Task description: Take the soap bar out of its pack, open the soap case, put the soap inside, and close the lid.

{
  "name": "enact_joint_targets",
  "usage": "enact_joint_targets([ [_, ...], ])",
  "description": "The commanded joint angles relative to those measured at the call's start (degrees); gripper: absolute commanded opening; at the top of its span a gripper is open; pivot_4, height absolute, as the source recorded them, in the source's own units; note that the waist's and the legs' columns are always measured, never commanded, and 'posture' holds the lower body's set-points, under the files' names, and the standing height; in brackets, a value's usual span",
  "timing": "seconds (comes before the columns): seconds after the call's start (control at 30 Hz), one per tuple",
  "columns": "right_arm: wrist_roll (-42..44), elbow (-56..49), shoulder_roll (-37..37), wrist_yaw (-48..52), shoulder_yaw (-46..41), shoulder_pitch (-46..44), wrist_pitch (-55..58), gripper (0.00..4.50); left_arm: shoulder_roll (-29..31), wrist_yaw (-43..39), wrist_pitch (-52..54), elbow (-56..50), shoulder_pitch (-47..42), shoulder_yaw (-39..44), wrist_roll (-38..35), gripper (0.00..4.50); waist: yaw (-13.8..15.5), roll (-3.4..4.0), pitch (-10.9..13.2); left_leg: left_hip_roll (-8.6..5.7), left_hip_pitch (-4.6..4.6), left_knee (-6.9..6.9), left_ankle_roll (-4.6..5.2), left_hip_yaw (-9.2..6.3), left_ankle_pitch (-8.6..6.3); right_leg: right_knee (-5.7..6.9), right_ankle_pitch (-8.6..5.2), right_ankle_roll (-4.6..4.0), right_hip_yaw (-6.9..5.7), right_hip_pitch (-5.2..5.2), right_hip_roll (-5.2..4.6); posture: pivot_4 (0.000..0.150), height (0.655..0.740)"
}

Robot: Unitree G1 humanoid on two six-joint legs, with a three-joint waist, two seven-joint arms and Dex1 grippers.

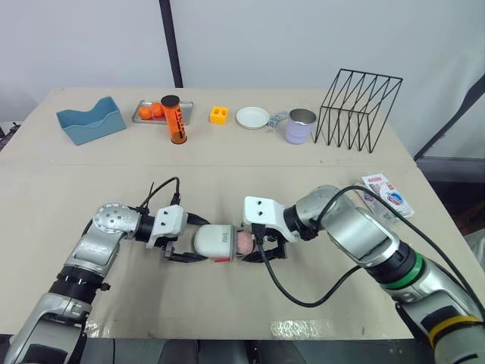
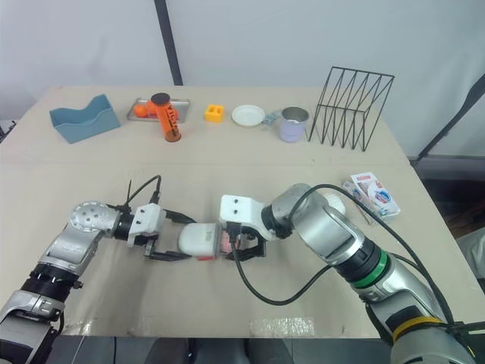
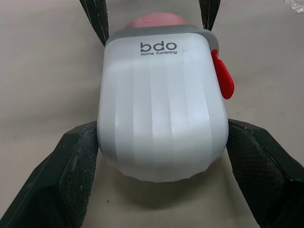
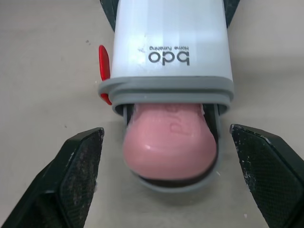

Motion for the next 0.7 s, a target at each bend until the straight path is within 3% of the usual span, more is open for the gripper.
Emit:
enact_joint_targets([
  [0.03,1.0,-2.3,-1.3,0.2,-2.7,0.5,-0.7,4.45,0.3,0.1,-0.9,0.3,-1.0,-0.1,0.4,3.55,0.0,0.00,0.0,0.00,0.00,0.00,0.00,0.00,0.00,0.00,0.00,0.00,0.00,0.00,0.00,0.150,0.7400],
  [0.47,3.0,-0.4,-7.9,1.5,-8.4,3.8,-3.7,4.45,0.3,0.3,-1.5,1.4,-1.9,-0.6,0.7,3.55,0.0,0.00,0.0,-0.01,0.01,0.00,0.00,0.00,0.00,0.00,0.00,0.00,0.00,0.02,0.00,0.150,0.7400],
  [0.6,2.2,0.5,-8.8,1.4,-8.4,6.1,-6.5,3.24,0.1,0.5,-1.6,1.6,-2.1,-0.8,0.7,3.55,0.0,0.00,0.0,-0.02,0.01,0.00,0.00,0.00,0.00,-0.01,0.00,0.00,0.00,0.04,-0.01,0.150,0.7400],
  [0.7,2.0,1.0,-8.2,0.8,-8.6,7.1,-8.3,1.92,0.1,0.6,-1.6,1.6,-2.1,-0.8,0.8,3.55,0.0,0.01,0.0,-0.02,0.03,0.00,0.00,0.00,0.01,0.00,0.00,0.00,0.01,0.04,-0.01,0.150,0.7400],
])
